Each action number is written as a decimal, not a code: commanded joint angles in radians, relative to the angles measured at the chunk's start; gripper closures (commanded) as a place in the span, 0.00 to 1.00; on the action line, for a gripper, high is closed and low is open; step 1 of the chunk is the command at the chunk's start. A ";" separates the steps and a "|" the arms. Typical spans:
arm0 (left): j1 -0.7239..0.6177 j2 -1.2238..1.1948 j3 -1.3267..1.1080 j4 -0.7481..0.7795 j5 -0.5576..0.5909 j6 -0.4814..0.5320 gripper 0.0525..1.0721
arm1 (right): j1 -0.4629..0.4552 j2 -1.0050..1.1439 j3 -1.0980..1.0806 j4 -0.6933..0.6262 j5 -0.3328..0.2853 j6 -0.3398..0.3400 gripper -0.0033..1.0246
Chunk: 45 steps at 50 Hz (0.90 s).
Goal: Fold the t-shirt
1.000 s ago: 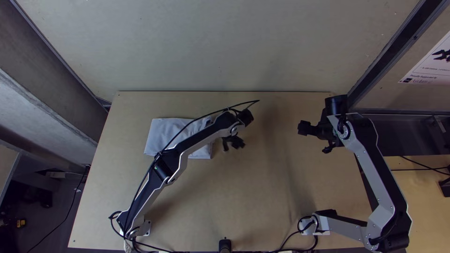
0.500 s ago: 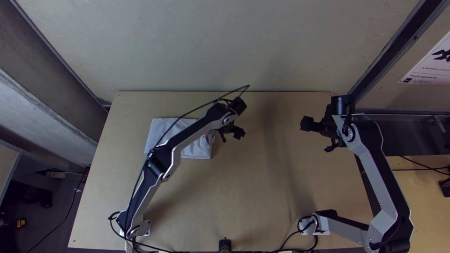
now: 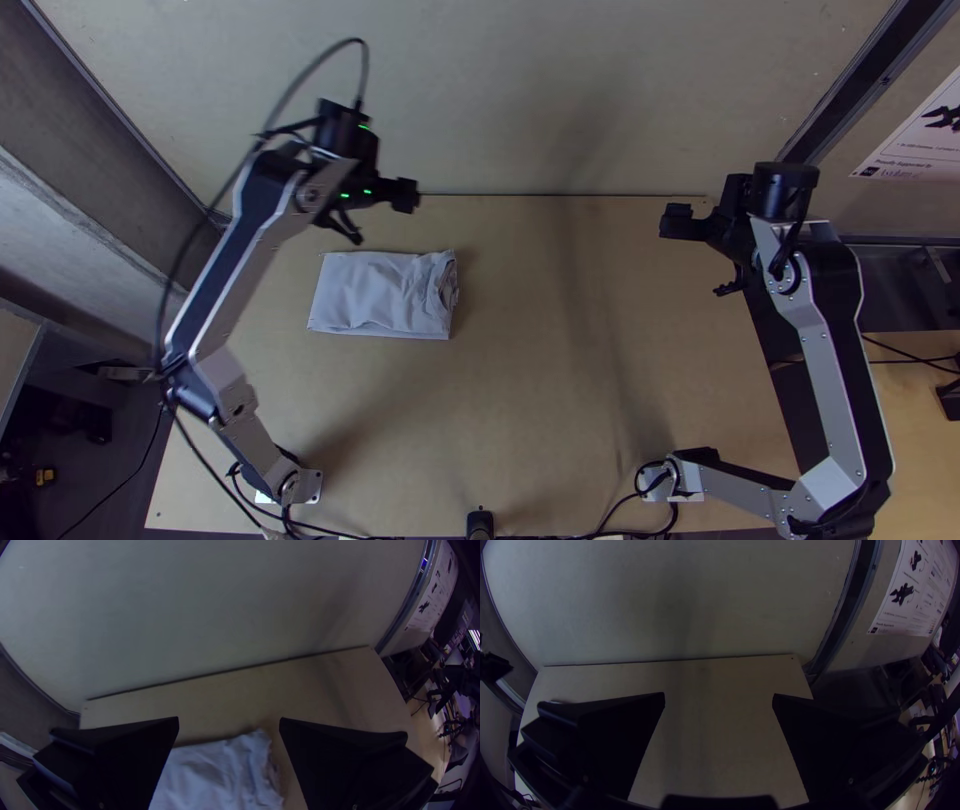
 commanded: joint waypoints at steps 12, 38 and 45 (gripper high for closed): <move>0.302 -0.230 -0.092 -0.007 0.045 0.168 0.05 | -0.004 -0.007 0.083 0.005 0.002 -0.060 0.04; 0.579 -0.704 -0.681 0.476 0.178 0.375 0.05 | -0.057 -0.229 -0.023 0.180 0.002 -0.113 0.04; 0.579 -0.842 -0.871 0.577 0.178 0.386 0.05 | -0.043 -0.380 -0.187 0.273 0.002 -0.145 0.04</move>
